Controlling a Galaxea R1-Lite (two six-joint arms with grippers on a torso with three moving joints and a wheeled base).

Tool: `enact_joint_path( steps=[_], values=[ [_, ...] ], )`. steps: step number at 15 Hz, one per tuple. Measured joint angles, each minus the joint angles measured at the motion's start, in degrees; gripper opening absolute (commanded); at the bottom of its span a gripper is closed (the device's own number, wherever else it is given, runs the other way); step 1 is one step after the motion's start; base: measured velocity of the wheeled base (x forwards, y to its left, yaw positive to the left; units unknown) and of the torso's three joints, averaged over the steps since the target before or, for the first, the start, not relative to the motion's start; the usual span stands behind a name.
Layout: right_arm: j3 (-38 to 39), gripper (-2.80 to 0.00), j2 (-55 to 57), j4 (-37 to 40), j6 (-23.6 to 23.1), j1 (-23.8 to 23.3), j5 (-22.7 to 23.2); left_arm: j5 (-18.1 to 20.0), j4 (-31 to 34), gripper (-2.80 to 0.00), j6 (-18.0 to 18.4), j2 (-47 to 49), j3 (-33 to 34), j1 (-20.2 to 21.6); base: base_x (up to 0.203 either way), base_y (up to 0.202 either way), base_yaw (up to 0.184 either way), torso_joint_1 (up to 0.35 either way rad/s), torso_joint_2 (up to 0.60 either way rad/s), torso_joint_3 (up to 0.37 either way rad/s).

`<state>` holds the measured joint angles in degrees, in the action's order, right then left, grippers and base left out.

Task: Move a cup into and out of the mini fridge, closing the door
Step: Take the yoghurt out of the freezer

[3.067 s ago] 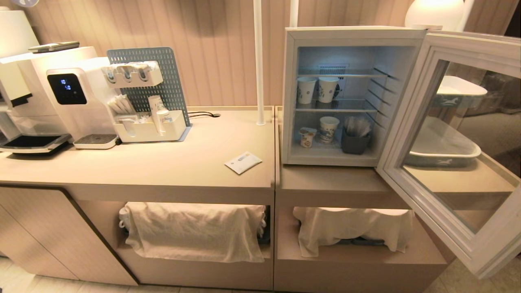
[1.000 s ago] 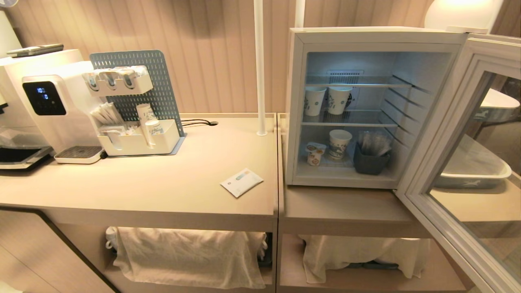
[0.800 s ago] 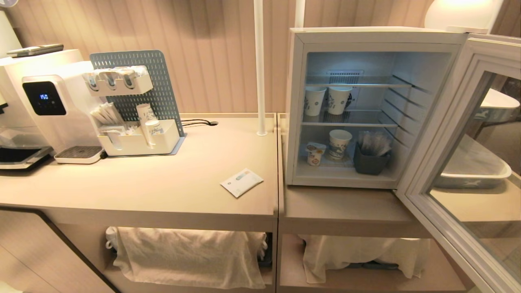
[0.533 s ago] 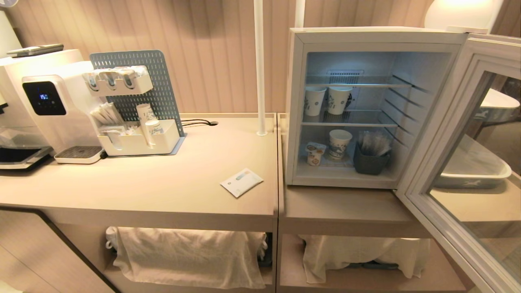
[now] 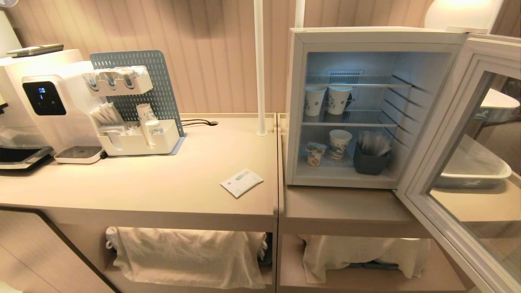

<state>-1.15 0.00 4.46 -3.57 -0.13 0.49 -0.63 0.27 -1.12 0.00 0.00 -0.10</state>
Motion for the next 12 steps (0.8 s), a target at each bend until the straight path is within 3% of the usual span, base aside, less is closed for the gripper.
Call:
enact_joint_path(
  steps=[12],
  values=[
    [0.02, -2.80, 0.00, -0.06, -1.55, -0.01, 0.39, 0.12, -0.09, -2.80, 0.66, 0.00, 0.00, 0.00, 0.000, 0.000, 0.000, 0.000, 0.00, 0.000]
  ],
)
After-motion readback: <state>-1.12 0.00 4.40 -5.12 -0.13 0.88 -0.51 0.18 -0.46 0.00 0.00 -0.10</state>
